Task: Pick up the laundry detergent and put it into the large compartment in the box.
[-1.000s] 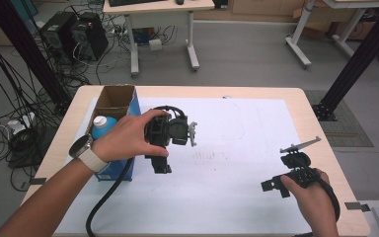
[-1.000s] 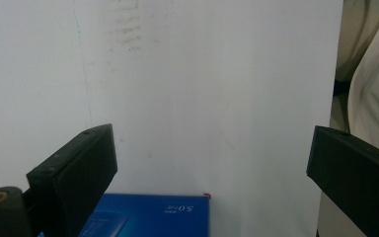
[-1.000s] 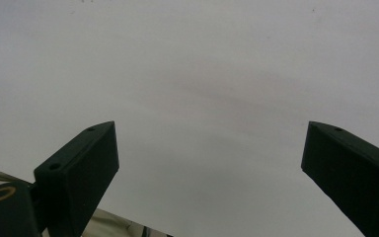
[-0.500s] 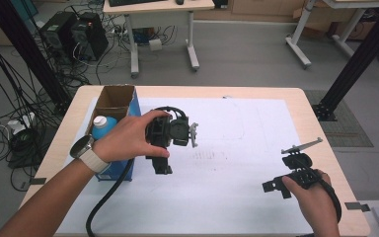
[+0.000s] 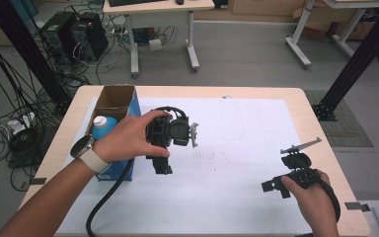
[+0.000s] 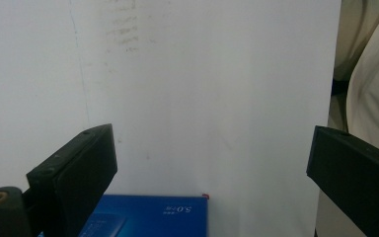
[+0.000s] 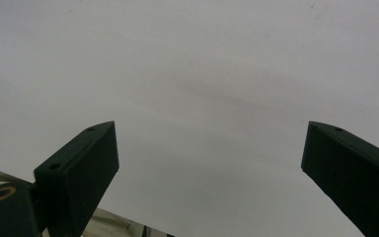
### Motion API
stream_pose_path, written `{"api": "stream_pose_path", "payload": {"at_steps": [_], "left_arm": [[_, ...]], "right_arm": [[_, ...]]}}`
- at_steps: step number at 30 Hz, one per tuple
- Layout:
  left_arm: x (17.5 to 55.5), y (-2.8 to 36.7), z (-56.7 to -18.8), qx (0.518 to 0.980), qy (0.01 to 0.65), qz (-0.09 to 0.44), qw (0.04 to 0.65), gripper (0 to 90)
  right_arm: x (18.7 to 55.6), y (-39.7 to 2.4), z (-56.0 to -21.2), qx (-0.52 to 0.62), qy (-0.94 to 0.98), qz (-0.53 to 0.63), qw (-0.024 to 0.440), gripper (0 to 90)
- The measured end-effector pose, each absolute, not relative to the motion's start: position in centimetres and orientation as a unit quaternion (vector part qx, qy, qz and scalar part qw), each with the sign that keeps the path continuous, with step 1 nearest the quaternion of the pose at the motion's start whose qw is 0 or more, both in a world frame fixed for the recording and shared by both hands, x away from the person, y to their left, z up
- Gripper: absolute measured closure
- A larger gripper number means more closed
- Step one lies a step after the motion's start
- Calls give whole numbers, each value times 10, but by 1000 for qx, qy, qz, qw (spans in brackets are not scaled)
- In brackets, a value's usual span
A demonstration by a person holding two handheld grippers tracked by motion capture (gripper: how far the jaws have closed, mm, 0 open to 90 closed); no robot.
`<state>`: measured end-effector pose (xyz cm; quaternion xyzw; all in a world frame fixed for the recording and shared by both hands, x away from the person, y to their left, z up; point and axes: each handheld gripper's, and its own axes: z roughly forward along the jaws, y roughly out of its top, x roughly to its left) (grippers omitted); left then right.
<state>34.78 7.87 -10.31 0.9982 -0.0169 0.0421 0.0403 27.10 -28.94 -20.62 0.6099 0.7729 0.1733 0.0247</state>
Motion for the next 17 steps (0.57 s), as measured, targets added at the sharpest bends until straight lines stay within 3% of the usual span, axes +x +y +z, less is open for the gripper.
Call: {"api": "stream_pose_path", "payload": {"at_steps": [17], "left_arm": [[347, 80, -102, 998, -13, 42, 40, 54]], "right_arm": [[270, -290, -206, 611, 772, 175, 24, 73]]}}
